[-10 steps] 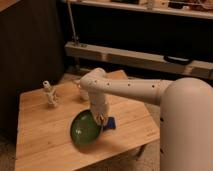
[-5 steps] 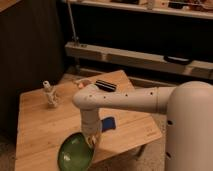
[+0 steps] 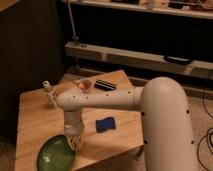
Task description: Drag the ceramic bowl in a circle
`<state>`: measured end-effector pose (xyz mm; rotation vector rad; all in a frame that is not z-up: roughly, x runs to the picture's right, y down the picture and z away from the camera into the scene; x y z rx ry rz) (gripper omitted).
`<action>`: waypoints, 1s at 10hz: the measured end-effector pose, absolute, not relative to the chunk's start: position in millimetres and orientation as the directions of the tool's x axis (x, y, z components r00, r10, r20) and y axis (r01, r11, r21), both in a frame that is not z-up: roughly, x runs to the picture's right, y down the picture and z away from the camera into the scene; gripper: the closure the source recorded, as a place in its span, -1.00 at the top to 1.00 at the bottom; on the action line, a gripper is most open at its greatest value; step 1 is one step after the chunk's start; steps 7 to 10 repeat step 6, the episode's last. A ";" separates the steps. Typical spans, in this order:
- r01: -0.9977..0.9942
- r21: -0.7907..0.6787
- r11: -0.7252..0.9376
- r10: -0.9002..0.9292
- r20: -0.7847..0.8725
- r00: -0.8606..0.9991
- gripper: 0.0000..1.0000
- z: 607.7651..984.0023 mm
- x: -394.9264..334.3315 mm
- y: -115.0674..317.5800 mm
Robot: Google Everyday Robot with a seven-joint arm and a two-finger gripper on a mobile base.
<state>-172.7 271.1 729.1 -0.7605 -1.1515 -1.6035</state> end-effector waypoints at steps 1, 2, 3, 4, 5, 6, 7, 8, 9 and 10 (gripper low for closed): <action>0.944 0.328 -0.035 -0.357 0.878 -0.318 -1.00 740.5 -188.4 264.1; 0.945 0.327 -0.022 -0.356 0.881 -0.313 -1.00 751.2 -199.1 259.9; 0.951 0.309 -0.009 -0.353 0.889 -0.292 -1.00 762.7 -202.9 255.9; 0.964 0.264 0.021 -0.349 0.906 -0.240 -1.00 776.5 -197.7 249.3; 0.972 0.230 0.053 -0.343 0.918 -0.199 -1.00 784.8 -189.9 243.6; 0.975 0.208 0.075 -0.348 0.922 -0.170 -1.00 791.4 -177.7 240.3; 0.975 0.208 0.075 -0.348 0.922 -0.170 -1.00 791.4 -177.7 240.3; 0.975 0.208 0.075 -0.348 0.922 -0.170 -1.00 791.4 -177.7 240.3; 0.975 0.208 0.075 -0.348 0.922 -0.170 -1.00 791.4 -177.7 240.3; 0.975 0.208 0.075 -0.348 0.922 -0.170 -1.00 791.4 -177.7 240.3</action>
